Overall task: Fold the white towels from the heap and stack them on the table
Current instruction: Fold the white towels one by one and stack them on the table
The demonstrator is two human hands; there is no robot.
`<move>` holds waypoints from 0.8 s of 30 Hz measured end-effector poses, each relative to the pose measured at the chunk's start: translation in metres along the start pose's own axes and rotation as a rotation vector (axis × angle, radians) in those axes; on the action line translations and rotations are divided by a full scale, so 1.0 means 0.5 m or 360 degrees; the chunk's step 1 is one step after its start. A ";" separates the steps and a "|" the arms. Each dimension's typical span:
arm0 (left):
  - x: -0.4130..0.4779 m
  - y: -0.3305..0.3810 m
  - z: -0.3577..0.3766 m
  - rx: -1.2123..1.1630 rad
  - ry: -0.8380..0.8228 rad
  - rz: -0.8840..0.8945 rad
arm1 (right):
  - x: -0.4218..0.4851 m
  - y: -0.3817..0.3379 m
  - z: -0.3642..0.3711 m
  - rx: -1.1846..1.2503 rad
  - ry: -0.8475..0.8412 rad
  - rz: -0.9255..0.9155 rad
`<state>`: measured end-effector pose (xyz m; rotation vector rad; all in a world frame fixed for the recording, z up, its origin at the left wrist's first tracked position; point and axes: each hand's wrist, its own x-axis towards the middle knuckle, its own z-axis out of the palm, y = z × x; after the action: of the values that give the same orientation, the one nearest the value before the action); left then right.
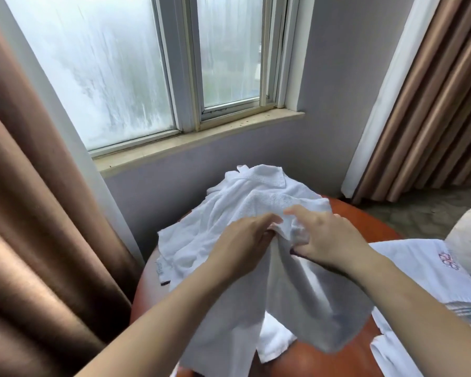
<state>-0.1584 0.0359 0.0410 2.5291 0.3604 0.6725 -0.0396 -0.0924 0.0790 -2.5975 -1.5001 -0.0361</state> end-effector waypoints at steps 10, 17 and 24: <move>-0.007 0.031 -0.021 -0.0044 0.0115 0.0037 | -0.010 -0.004 0.009 0.0433 0.0194 0.0022; -0.035 -0.008 0.025 0.0370 -0.0224 -0.0530 | -0.006 0.014 0.005 0.0654 0.0469 0.0174; -0.079 -0.071 0.081 0.0254 -0.0217 -0.0654 | -0.015 0.053 -0.005 0.0885 0.0364 0.0430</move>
<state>-0.1747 0.0355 -0.0235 2.5145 0.8831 0.3210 -0.0203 -0.1121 0.0777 -2.2236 -0.9092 0.0960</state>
